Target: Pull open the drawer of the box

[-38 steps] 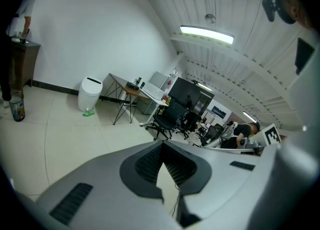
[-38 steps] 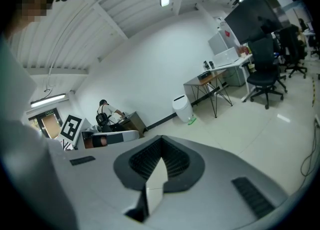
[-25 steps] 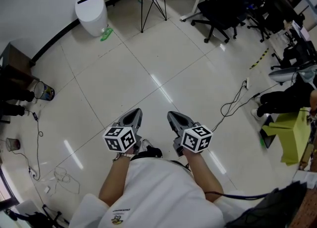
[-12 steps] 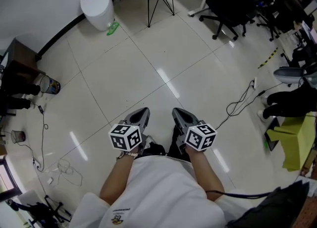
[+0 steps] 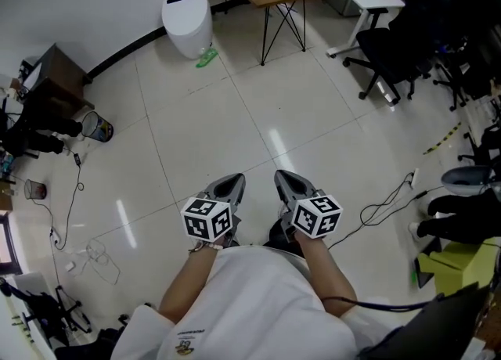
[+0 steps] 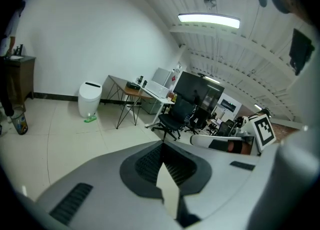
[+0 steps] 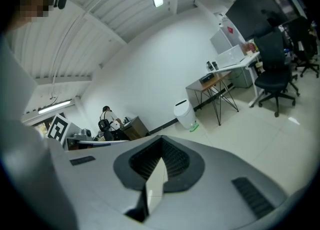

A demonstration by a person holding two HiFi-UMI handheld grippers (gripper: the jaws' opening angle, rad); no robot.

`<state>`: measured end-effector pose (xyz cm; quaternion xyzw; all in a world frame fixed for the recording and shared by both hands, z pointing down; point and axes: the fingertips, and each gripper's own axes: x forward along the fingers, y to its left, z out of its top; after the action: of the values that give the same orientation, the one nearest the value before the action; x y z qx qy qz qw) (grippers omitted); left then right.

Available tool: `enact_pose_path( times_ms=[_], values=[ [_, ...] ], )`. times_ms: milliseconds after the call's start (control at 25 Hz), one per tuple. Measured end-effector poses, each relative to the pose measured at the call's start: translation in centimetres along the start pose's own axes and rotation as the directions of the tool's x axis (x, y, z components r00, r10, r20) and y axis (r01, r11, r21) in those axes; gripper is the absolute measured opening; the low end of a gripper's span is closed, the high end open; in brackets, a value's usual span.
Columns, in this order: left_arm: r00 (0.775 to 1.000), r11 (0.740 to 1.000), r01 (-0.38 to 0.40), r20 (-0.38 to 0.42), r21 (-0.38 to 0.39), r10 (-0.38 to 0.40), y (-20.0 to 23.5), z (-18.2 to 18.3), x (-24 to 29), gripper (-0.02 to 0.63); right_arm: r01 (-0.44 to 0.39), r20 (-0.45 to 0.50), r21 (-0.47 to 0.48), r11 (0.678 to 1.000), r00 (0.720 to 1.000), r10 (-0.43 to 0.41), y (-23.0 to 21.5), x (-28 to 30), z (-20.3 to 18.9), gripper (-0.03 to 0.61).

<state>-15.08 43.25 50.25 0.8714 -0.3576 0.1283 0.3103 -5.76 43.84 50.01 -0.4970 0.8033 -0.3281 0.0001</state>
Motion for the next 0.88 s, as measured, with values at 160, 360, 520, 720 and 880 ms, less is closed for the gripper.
enact_pose_path(
  times_ms=[160, 360, 520, 720, 880],
  values=[
    [1.0, 1.0, -0.022, 0.016, -0.006, 0.022, -1.3, 1.1, 2.1, 0.003, -0.02, -0.017, -0.003, 1.0, 1.0, 0.02, -2.6, 0.1, 1.9, -0.012],
    [0.999, 0.999, -0.047, 0.007, -0.009, 0.047, -1.6, 2.0, 3.9, 0.003, -0.026, -0.028, 0.002, 1.0, 0.999, 0.026, -5.1, 0.7, 3.5, -0.012],
    [0.998, 0.998, -0.061, 0.011, -0.003, 0.061, -2.0, 3.4, 5.5, 0.003, -0.037, -0.01, -0.004, 0.999, 0.999, 0.037, -6.0, 1.0, 5.3, -0.012],
    [0.997, 0.998, -0.069, 0.028, 0.002, 0.069, -3.6, 4.6, 8.5, 0.003, -0.052, 0.001, 0.006, 0.999, 0.999, 0.052, -9.1, 0.4, 7.2, -0.012],
    [0.997, 0.997, -0.073, 0.02, 0.01, 0.073, -4.5, 5.0, 11.2, 0.003, -0.049, -0.004, -0.024, 0.999, 0.999, 0.049, -11.7, 0.1, 8.8, -0.012]
  ],
)
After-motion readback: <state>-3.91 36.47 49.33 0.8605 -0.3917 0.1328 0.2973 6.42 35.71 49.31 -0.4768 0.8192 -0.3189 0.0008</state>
